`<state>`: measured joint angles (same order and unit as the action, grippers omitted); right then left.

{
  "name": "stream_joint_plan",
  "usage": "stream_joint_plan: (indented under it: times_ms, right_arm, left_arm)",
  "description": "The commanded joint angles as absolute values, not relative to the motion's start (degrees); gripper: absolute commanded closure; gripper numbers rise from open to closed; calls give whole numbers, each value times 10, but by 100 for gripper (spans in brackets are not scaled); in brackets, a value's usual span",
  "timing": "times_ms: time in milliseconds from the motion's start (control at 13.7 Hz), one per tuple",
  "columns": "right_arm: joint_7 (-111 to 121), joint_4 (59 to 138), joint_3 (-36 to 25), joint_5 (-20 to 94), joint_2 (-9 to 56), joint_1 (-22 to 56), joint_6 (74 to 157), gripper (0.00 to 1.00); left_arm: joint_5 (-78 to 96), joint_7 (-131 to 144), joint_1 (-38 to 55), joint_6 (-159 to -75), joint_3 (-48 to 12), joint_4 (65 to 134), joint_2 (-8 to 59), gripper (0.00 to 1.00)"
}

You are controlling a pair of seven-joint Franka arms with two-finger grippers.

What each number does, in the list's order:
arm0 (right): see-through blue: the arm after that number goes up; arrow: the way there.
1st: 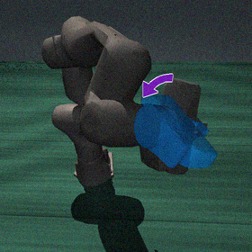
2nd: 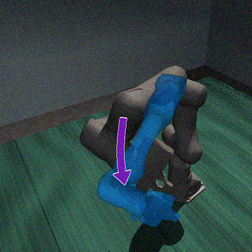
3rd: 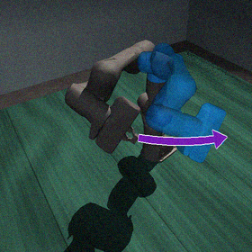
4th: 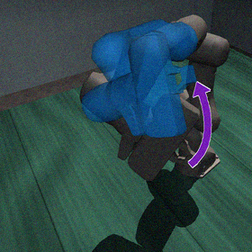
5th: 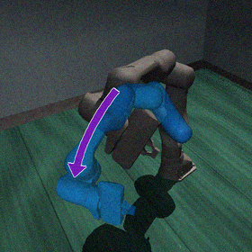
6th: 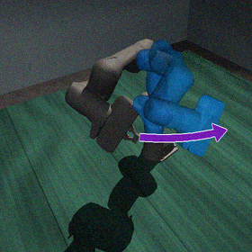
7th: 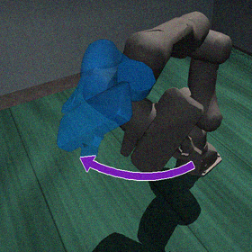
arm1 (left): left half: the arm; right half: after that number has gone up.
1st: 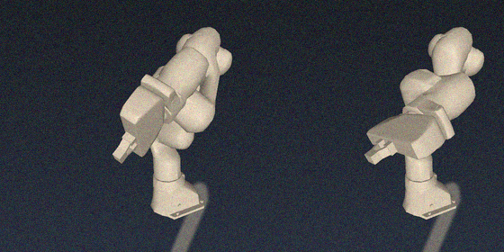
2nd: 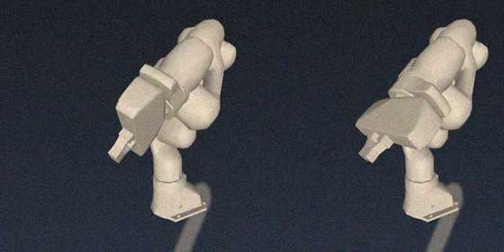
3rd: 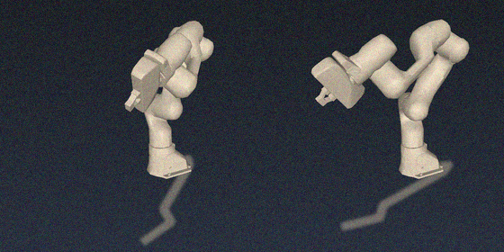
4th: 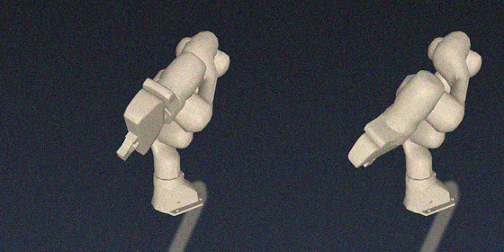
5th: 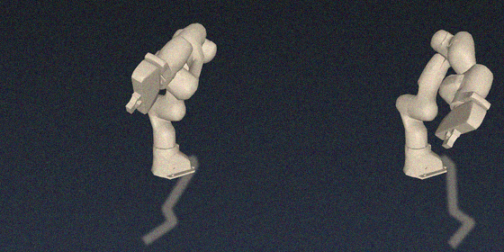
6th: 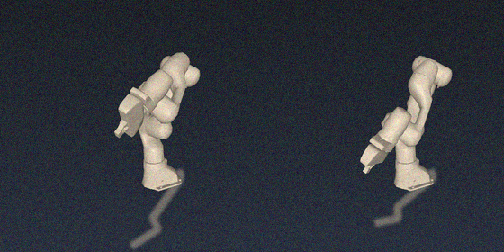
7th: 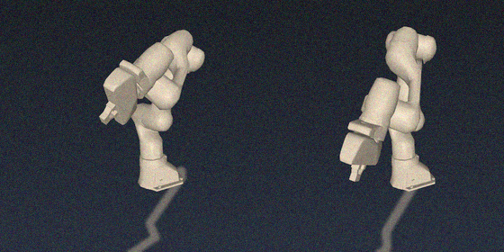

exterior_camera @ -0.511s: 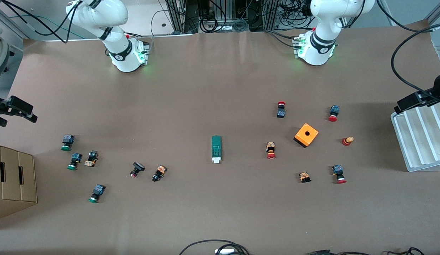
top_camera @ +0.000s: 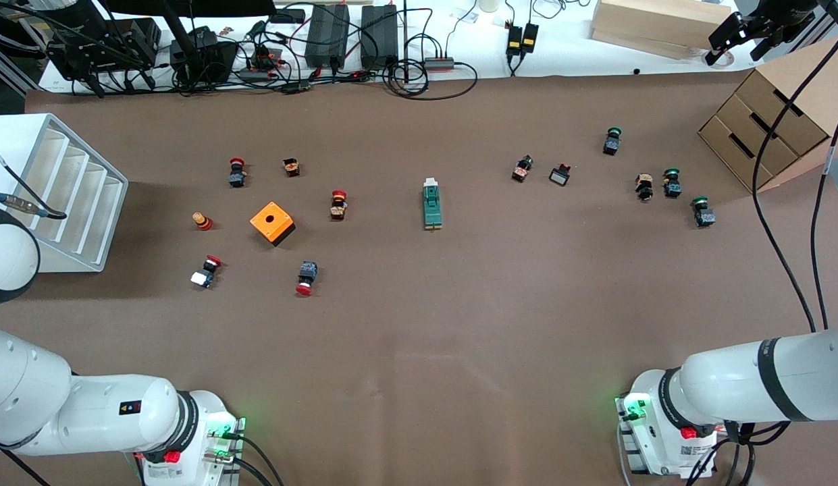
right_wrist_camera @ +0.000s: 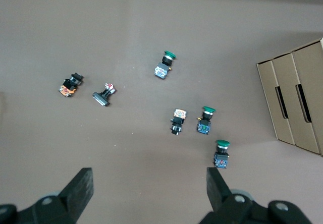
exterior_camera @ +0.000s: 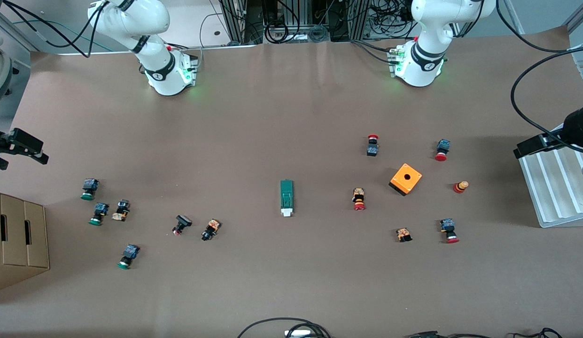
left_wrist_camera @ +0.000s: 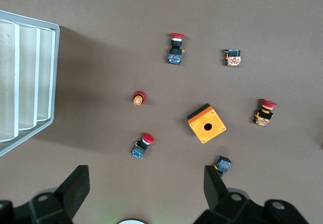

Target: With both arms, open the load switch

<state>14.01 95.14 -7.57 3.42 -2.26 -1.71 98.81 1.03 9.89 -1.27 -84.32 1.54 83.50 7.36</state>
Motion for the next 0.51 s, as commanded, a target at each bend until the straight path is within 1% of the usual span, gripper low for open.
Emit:
stream_joint_plan:
  times_ms: [0,438]
  right_arm:
    - [146,956,-78,23,-26,-14,999,0]
    - [143,951,-79,26,-25,-15,1000,0]
  left_arm:
    - [10,102,-2,-821,9,831,73,0]
    - [-10,210,77,-817,9,831,79,0]
